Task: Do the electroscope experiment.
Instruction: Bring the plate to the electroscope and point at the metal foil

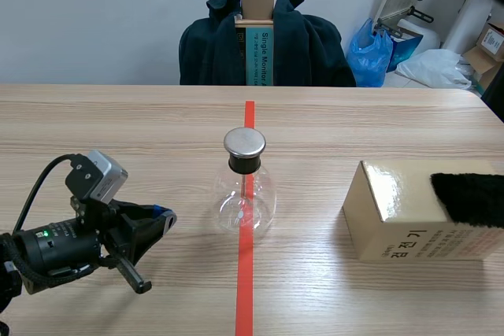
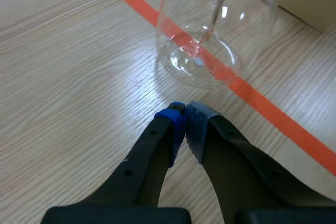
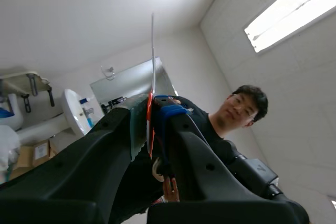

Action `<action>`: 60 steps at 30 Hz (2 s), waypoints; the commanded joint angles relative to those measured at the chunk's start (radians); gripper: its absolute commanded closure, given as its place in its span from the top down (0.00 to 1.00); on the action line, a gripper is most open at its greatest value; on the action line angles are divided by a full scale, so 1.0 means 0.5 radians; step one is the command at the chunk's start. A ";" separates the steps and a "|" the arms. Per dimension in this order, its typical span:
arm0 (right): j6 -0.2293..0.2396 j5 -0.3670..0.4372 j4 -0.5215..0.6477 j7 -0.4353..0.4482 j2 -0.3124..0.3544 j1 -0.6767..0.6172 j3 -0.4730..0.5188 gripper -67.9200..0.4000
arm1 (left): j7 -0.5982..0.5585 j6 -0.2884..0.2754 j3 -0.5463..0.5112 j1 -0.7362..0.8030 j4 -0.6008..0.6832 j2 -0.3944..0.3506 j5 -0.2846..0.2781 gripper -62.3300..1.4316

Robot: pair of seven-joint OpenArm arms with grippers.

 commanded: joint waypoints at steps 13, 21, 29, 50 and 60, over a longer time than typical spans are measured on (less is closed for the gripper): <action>-0.022 -0.046 -0.197 -0.003 0.024 0.150 -0.309 0.02 | -0.122 -0.005 -0.001 -0.095 -0.064 0.122 0.127 0.08; -0.021 -0.140 -0.353 0.035 -0.012 0.227 -0.540 0.02 | -0.141 -0.006 -0.001 -0.095 -0.064 0.195 0.137 0.08; -0.022 -0.288 -0.463 0.044 -0.066 0.240 -0.779 0.02 | -0.208 -0.012 0.017 -0.095 -0.064 0.195 0.137 0.08; -0.114 -0.462 -0.624 0.034 -0.067 0.063 -0.995 0.02 | -0.192 -0.011 0.017 -0.095 -0.064 0.190 0.175 0.08; -0.134 -0.656 -0.671 0.032 -0.061 -0.027 -0.995 0.02 | -0.193 -0.011 0.017 -0.095 -0.064 0.190 0.174 0.08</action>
